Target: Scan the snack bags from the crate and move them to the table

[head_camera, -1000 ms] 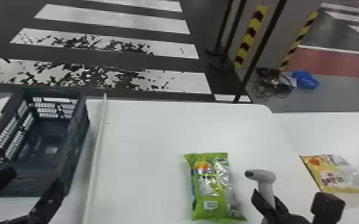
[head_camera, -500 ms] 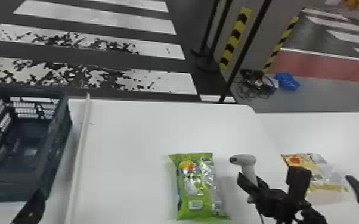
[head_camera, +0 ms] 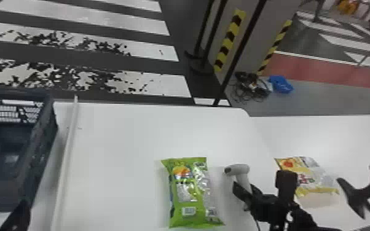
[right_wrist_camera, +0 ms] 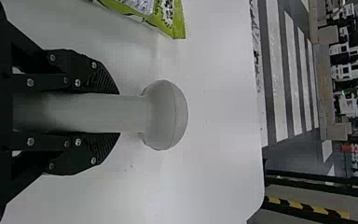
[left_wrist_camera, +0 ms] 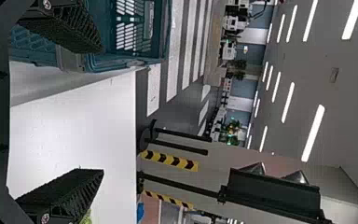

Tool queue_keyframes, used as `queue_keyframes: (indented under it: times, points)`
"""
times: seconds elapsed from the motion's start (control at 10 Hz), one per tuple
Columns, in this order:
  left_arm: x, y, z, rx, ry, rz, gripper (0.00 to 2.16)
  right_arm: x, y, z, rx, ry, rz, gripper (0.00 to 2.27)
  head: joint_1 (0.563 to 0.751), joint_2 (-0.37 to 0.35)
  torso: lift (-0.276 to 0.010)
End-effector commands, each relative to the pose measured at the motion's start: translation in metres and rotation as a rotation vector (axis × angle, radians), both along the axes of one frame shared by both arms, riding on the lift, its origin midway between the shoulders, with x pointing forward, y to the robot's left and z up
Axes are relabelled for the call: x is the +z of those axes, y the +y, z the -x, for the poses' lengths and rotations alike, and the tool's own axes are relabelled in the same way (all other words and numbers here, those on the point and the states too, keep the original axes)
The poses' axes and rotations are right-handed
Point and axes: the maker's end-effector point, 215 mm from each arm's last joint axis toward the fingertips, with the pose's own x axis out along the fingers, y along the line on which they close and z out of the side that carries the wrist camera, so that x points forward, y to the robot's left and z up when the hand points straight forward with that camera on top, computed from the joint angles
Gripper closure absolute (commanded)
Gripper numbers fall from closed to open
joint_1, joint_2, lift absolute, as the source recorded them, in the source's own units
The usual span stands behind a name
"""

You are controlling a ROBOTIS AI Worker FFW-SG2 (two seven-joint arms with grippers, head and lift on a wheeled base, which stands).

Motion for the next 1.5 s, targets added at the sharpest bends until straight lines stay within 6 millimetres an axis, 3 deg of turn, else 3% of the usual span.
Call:
queue_keyframes:
  times: [0.0,0.1,0.2,0.3,0.4,0.7,0.9,1.1,1.4]
  points:
    - [0.002,0.000,0.001,0.001,-0.004,0.002,0.08,-0.007,0.003,-0.002,0.009,0.017,-0.006,2.24,0.695,-0.339,-0.095]
    - [0.005,-0.001,0.001,0.000,-0.012,0.000,0.08,-0.011,0.007,-0.001,0.014,0.030,-0.014,2.22,0.695,-0.338,-0.095]
    - [0.005,-0.001,0.002,-0.001,-0.012,-0.003,0.08,-0.011,0.009,-0.001,0.015,0.027,-0.020,1.79,0.695,-0.334,-0.095]
    - [0.006,-0.001,0.002,-0.003,-0.012,-0.004,0.08,-0.010,0.009,0.000,0.015,0.026,-0.022,0.82,0.695,-0.331,-0.095]
    - [0.007,-0.001,0.002,-0.002,-0.015,-0.004,0.08,-0.010,0.009,0.001,0.013,0.025,-0.023,0.30,0.695,-0.330,-0.095]
    - [0.007,-0.001,0.002,-0.003,-0.015,-0.004,0.08,-0.003,0.008,0.007,0.012,0.015,-0.016,0.11,0.695,-0.332,-0.095]
    - [0.008,-0.001,0.001,-0.004,-0.021,-0.003,0.08,0.027,0.013,0.014,0.011,-0.036,0.001,0.11,0.695,-0.336,-0.095]
    - [0.011,-0.001,0.000,-0.003,-0.034,-0.004,0.08,0.062,0.033,0.025,0.016,-0.092,0.004,0.12,0.695,-0.329,-0.095]
    - [0.012,-0.001,-0.001,-0.005,-0.045,-0.001,0.08,0.069,0.080,0.053,0.022,-0.041,-0.127,0.12,0.695,-0.284,-0.095]
